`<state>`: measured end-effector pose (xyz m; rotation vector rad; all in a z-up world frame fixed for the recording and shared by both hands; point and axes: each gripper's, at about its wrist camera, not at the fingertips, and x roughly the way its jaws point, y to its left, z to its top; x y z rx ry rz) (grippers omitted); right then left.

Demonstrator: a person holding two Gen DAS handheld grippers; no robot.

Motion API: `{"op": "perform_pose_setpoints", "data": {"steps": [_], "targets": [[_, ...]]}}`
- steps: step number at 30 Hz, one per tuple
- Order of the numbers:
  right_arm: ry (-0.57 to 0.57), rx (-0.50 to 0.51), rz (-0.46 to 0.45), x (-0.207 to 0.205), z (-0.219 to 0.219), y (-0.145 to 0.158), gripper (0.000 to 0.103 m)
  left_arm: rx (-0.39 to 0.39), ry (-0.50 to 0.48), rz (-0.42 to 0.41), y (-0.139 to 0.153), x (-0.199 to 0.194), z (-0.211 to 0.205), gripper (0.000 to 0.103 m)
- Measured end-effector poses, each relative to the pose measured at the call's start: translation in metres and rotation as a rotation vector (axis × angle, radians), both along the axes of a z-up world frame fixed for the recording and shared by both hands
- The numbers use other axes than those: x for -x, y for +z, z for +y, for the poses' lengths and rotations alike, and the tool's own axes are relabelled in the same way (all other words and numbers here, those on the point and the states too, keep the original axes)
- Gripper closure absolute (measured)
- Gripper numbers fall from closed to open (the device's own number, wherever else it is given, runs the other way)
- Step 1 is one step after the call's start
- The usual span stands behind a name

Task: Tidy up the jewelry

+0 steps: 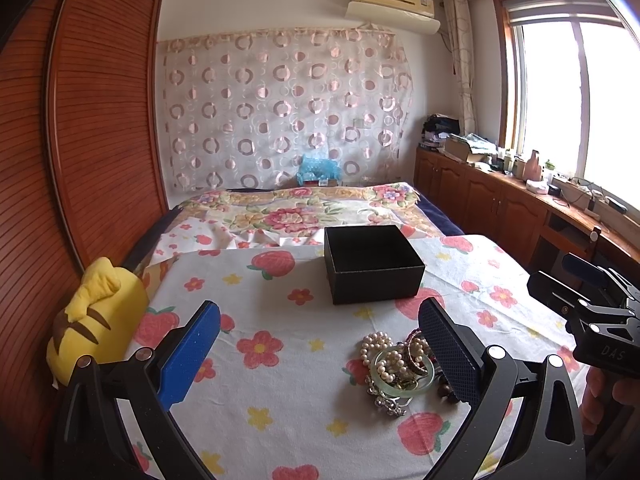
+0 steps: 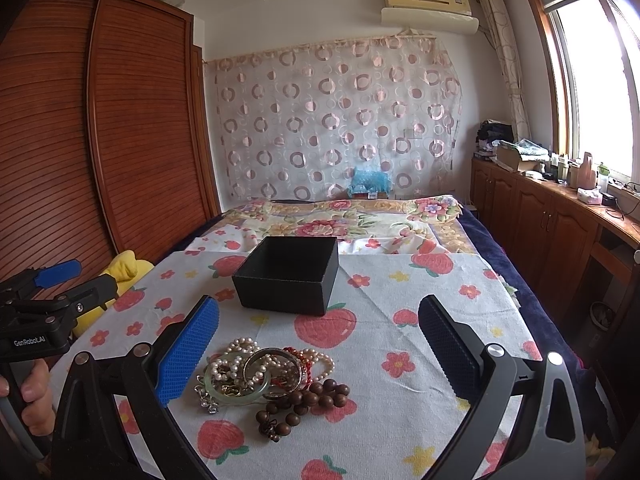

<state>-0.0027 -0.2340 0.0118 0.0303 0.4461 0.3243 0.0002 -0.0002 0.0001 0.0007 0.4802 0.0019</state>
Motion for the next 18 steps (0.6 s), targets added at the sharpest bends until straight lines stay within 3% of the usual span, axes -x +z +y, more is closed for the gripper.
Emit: {"op": "perform_pose_setpoints", "data": {"steps": [18], "targets": [[0.006, 0.009, 0.025, -0.005, 0.003, -0.006, 0.003, -0.004, -0.005, 0.043, -0.010, -0.012, -0.005, 0.007]]}}
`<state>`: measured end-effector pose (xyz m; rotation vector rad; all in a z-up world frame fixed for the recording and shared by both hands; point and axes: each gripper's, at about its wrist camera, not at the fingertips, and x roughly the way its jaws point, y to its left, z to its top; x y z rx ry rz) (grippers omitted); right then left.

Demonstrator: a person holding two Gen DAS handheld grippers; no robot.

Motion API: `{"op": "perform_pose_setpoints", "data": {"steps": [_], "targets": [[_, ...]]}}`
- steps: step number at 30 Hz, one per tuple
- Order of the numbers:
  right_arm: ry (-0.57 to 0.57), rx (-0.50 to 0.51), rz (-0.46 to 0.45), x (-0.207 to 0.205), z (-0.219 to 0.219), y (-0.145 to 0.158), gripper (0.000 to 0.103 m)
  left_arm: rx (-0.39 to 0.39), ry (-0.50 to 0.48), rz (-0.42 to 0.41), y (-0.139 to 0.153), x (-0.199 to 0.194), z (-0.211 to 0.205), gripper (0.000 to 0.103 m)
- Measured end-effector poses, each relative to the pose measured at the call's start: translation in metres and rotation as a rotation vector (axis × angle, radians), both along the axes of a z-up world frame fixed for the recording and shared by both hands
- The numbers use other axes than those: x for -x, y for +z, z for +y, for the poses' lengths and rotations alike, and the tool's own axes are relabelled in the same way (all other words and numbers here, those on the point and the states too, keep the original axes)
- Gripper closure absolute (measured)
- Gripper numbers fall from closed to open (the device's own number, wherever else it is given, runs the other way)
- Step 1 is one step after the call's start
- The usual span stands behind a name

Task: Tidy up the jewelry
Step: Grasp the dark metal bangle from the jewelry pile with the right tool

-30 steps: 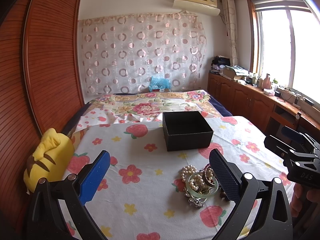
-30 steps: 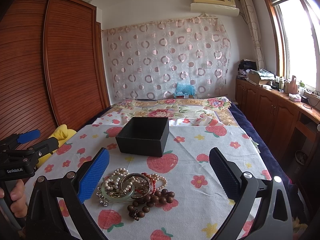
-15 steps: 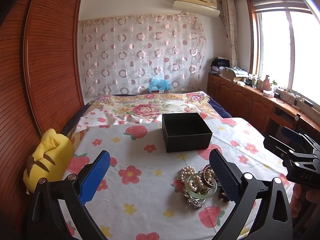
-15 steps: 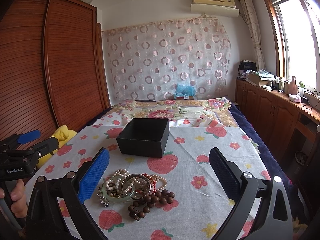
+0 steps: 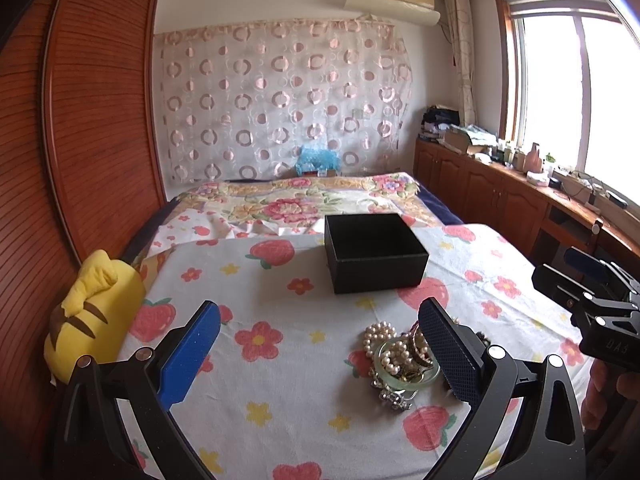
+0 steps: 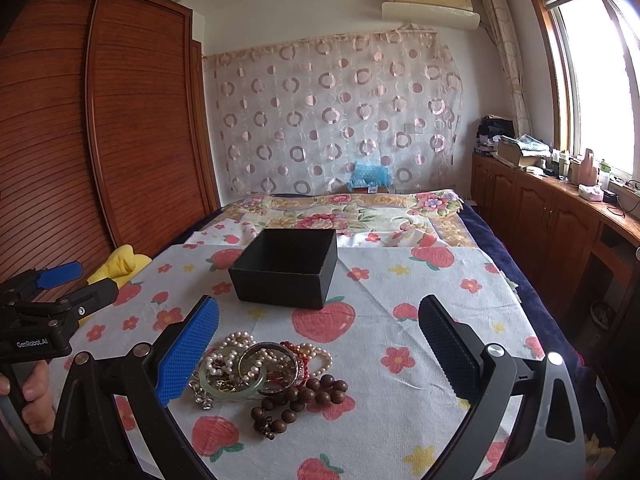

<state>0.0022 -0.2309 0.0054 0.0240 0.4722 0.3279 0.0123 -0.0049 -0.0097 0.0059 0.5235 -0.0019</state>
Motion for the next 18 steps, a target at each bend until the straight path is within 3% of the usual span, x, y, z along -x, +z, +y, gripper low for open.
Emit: {"op": "perform_pose_setpoints", "data": {"steps": [4, 7, 13, 18], "targets": [[0.018, 0.026, 0.021, -0.012, -0.001, -0.012, 0.003, -0.010, -0.021, 0.052, -0.018, -0.006, 0.003, 0.007], [0.028, 0.049, 0.044, -0.020, -0.001, -0.020, 0.009, -0.017, -0.036, 0.086, -0.028, -0.012, 0.003, 0.007], [0.076, 0.090, 0.113, -0.041, 0.002, -0.039, 0.026, -0.019, -0.058, 0.125, -0.039, -0.014, 0.008, 0.007], [0.171, 0.119, 0.181, -0.054, 0.014, -0.057, 0.047, -0.012, -0.073, 0.162, -0.051, -0.019, 0.010, 0.007]]}}
